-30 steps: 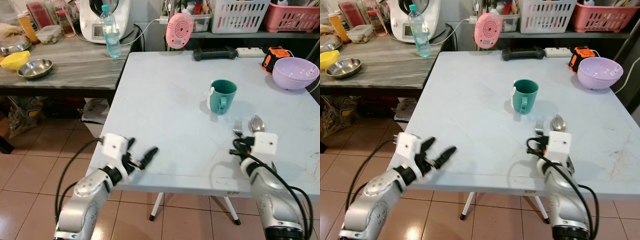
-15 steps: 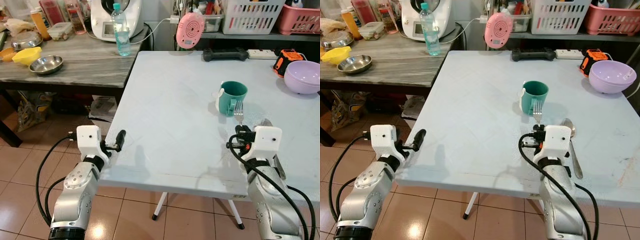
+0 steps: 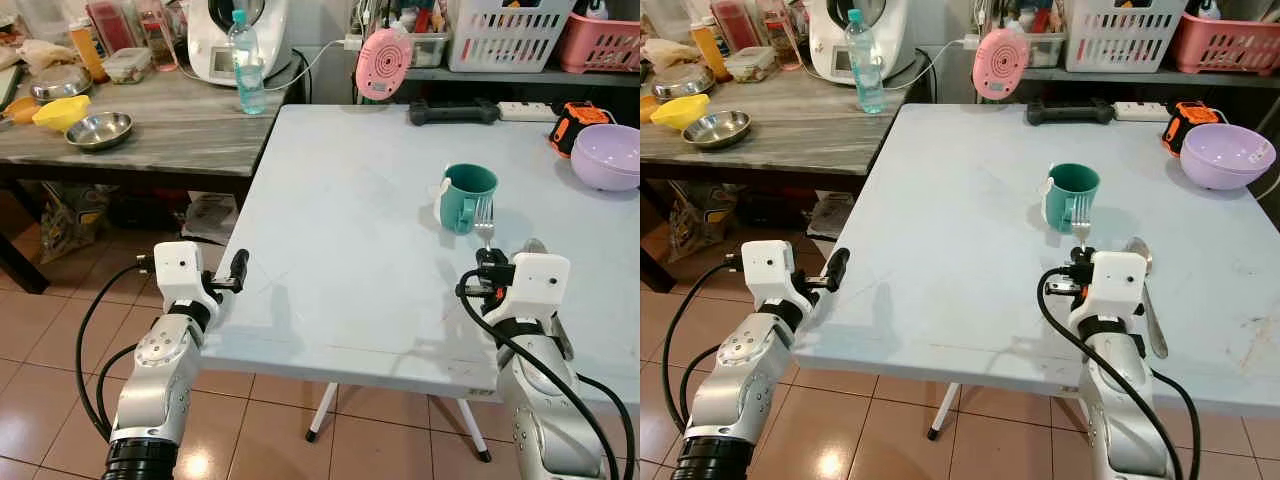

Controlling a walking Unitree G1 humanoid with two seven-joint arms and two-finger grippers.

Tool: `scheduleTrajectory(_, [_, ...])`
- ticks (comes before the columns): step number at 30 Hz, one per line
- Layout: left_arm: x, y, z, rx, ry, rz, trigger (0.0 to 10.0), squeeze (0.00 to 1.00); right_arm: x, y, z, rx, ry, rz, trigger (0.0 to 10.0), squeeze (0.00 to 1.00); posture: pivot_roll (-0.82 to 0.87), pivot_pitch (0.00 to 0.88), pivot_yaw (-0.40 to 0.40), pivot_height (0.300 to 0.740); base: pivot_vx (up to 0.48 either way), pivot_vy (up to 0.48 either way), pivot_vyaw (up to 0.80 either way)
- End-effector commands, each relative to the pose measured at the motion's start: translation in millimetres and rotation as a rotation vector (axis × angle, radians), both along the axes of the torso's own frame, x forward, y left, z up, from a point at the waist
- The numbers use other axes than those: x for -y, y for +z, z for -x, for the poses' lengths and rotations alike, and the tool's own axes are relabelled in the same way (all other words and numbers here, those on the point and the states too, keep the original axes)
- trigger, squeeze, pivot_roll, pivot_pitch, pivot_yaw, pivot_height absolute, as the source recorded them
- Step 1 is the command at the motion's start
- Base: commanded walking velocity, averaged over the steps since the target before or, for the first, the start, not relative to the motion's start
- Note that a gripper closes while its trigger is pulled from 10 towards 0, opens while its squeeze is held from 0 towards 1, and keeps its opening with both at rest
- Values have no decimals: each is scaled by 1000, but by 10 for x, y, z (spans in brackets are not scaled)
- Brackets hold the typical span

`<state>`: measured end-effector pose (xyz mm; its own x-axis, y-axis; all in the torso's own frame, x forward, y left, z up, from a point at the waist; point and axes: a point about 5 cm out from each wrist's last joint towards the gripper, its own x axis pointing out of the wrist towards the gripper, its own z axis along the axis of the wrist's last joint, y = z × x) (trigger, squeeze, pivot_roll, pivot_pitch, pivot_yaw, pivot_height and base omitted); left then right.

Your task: Setting the table

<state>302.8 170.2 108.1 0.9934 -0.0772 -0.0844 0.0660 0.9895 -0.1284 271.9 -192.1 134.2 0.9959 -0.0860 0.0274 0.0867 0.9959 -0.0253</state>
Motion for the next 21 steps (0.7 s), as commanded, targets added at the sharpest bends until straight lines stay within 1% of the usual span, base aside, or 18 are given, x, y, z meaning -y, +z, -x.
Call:
scheduleTrajectory(1, [-18, -5, -6, 2, 8, -10, 10000, 0, -10, 58, 15, 23, 2, 12, 10000, 0, -58, 3, 51, 740, 0, 255, 0])
scheduleTrajectory(5, [-28, -24, 0, -4, 2, -2, 10000, 0, -60, 46, 17, 21, 11, 5, 10000, 0, -55, 5, 49, 740, 0, 297, 0])
scheduleTrajectory(11, [-21, -31, 1, 1, -17, 1, 10000, 0, -87, 41, 18, 20, 15, 8, 10000, 0, -56, 4, 48, 740, 0, 338, 0])
scheduleTrajectory(21, [-4, -52, 6, 0, -33, 2, 10000, 0, -71, 55, 3, 25, 1, -7, 10000, 0, -55, 4, 50, 740, 0, 405, 0])
